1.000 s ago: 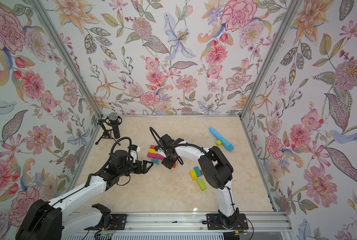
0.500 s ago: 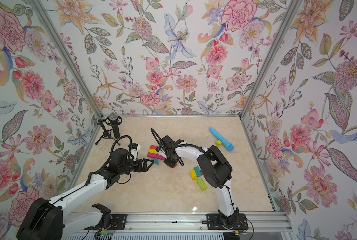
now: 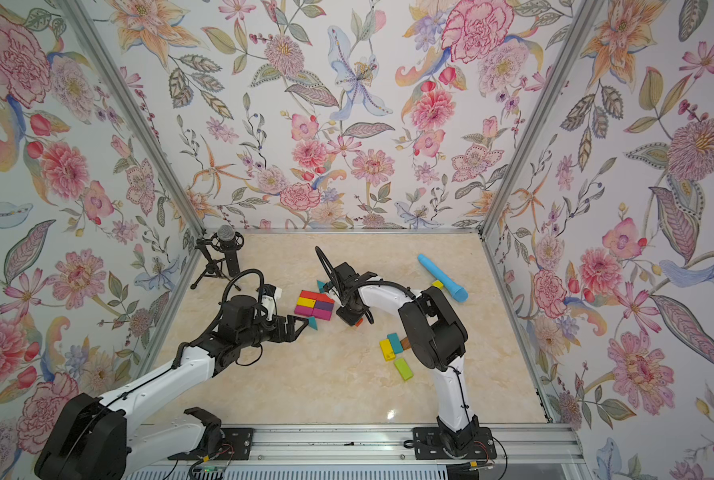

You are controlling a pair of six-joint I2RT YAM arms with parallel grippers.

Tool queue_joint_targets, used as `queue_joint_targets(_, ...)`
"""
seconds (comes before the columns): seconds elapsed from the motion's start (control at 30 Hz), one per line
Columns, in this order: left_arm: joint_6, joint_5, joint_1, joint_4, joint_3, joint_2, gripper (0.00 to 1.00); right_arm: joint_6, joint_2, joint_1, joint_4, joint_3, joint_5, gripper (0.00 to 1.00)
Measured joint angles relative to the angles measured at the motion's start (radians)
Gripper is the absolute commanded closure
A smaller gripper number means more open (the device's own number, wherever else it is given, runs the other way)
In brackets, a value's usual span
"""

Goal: Assemble a piece of candy with building blocks
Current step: Assemble the building block at the center of the board, then move the building blocks to the center of the board.

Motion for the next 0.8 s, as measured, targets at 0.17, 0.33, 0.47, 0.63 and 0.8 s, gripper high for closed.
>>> queue_joint_targets(0.17, 0.000, 0.005, 0.000, 0.003, 0.002, 0.002, 0.01, 0.007, -0.011, 0.002, 0.001, 0.000, 0.006, 0.44)
queue_joint_targets(0.33, 0.016, 0.014, -0.032, -0.018, 0.040, 0.006, 0.01, 0.039, -0.143, 0.006, 0.008, -0.067, 0.010, 0.43)
queue_joint_targets(0.47, 0.039, 0.010, -0.108, -0.018, 0.091, 0.006, 0.01, 0.122, -0.391, -0.006, 0.010, -0.215, -0.006, 0.32)
queue_joint_targets(0.63, 0.042, 0.017, -0.192, 0.041, 0.095, 0.059, 0.01, 0.284, -0.653, -0.101, -0.002, -0.420, -0.001, 0.16)
queue_joint_targets(0.8, 0.015, 0.037, -0.245, 0.122, 0.075, 0.133, 0.01, 0.395, -0.644, -0.140, -0.048, -0.547, 0.017, 0.04)
